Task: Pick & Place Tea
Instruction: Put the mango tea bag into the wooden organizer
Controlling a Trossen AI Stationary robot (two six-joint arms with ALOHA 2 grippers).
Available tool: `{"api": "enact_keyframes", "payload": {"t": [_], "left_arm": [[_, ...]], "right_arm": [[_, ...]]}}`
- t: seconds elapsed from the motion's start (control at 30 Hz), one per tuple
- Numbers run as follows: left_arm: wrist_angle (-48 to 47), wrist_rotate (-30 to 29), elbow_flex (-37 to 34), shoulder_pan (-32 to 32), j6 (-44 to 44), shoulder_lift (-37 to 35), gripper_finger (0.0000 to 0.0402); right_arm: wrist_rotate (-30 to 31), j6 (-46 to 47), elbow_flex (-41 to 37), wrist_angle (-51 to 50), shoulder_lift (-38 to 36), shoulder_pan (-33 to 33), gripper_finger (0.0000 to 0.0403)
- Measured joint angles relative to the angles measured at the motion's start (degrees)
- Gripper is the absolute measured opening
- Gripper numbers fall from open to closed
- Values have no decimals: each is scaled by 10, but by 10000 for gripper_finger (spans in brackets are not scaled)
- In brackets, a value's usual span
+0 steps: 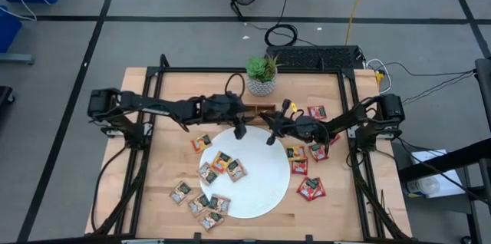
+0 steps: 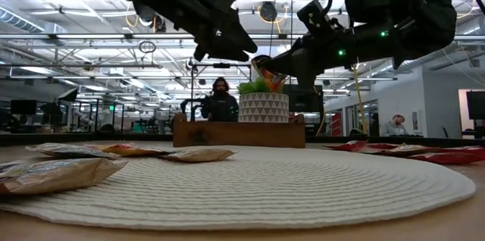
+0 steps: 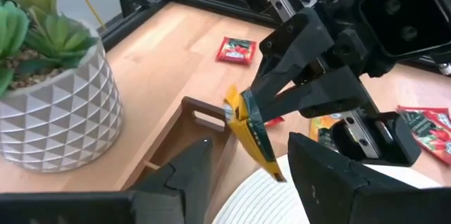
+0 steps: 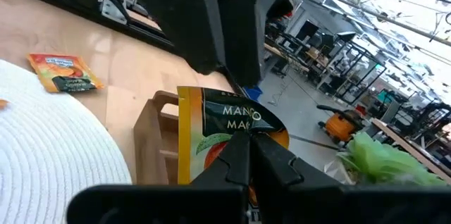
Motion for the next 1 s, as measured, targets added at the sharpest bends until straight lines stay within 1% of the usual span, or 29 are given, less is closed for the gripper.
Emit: {"api": "enact_keyframes", "payload": {"t": [0.17,0.53,0.77,1.0], "left_arm": [[1,1,0,0,-15,1,184],[30,0,0,0,-15,1,184],[29,0,0,-2,-16,1,184],[29,0,0,-2,-14,1,184]], "right_arm": [[-2,0,0,14,0,0,0],[-5,-2,3,29,0,0,0],[-6,-11,3,56,0,0,0],[-47,4,5,64,0,0,0]]}}
